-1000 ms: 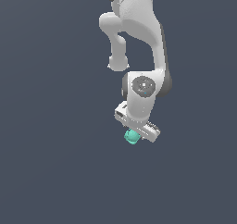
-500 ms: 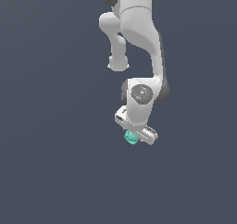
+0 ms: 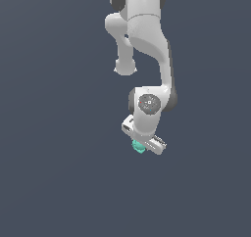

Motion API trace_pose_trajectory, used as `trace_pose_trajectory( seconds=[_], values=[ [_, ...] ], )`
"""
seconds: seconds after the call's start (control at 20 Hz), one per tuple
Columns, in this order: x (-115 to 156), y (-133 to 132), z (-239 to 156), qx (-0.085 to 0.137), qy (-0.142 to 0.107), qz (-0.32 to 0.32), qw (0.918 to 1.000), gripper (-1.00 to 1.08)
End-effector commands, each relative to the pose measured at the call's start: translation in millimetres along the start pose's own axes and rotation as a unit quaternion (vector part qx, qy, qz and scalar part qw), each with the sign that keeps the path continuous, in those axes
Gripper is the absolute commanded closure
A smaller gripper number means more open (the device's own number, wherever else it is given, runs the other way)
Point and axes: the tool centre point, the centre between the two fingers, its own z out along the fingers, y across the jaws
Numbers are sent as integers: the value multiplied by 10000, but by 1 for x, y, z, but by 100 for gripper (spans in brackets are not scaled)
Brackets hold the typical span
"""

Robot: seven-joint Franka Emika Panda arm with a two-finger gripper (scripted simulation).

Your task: Pick up the object and move it to a goal position.

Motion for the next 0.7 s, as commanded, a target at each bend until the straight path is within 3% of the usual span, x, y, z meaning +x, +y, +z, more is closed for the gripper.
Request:
trace_pose_trajectory(
  seconds=[0.0, 0.65],
  values=[
    [0, 0, 0, 0, -1, -2, 10000, 108],
    [-7, -2, -4, 0, -1, -2, 10000, 108]
  ],
)
